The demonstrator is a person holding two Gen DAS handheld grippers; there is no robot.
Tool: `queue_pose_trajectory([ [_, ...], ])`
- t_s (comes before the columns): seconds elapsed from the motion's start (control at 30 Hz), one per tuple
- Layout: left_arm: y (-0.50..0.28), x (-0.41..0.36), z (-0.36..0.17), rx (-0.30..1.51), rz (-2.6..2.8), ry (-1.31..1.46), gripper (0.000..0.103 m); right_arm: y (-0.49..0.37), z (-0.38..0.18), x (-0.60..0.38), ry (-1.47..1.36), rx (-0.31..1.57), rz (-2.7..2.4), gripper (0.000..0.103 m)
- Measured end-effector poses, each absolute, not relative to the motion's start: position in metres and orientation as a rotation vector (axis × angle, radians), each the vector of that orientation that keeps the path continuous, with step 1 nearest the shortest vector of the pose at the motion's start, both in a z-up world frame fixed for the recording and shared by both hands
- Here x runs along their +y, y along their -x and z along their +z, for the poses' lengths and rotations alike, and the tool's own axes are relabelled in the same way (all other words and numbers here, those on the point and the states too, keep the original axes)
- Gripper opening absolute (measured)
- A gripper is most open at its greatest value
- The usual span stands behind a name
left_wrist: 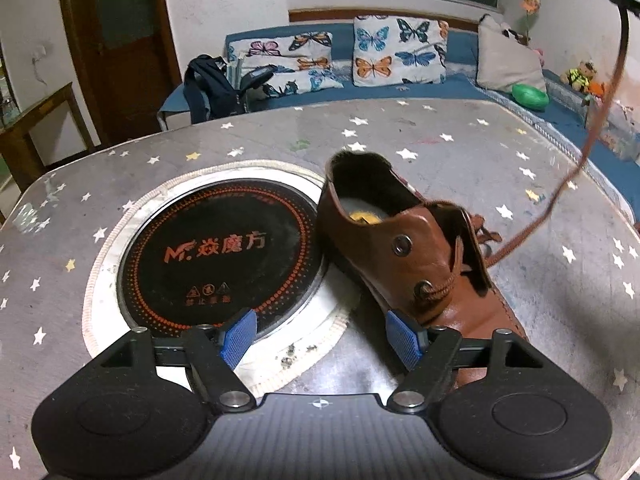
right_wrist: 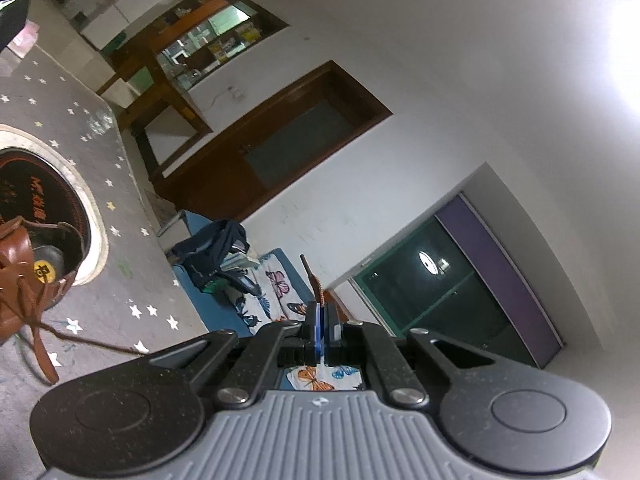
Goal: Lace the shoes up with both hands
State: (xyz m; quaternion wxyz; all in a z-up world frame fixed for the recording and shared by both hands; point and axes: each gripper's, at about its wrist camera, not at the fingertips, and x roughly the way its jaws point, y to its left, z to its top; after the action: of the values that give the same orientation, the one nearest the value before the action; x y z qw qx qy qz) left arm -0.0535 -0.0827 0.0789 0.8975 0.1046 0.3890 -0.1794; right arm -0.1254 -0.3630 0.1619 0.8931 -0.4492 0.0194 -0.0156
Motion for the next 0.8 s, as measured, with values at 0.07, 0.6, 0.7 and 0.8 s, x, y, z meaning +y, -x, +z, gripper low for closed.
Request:
queue_pose_trajectory([
  [0.07, 0.053, -0.08, 0.082, 0.797, -0.367, -0.203, 0.073, 0.124, 0.161, -0.359, 0.938, 0.038, -0.02, 0.001],
  [0.6, 0.058, -0.105, 0.104, 0.737, -0.435, -0.002, 0.057, 0.125, 0.14, -0.329, 0.935, 0.062, 0.11, 0.001],
  [0.7, 0.058, -0.111, 0.1, 0.749, -0.406, 0.028, 0.057, 0.127, 0.131, -0.324, 0.932, 0.081, 0.144, 0.001],
  [0.8, 0.059, -0.115, 0.097, 0.746, -0.37, 0.05, 0.054, 0.128, 0.123, -0.319, 0.928, 0.093, 0.177, 0.001],
])
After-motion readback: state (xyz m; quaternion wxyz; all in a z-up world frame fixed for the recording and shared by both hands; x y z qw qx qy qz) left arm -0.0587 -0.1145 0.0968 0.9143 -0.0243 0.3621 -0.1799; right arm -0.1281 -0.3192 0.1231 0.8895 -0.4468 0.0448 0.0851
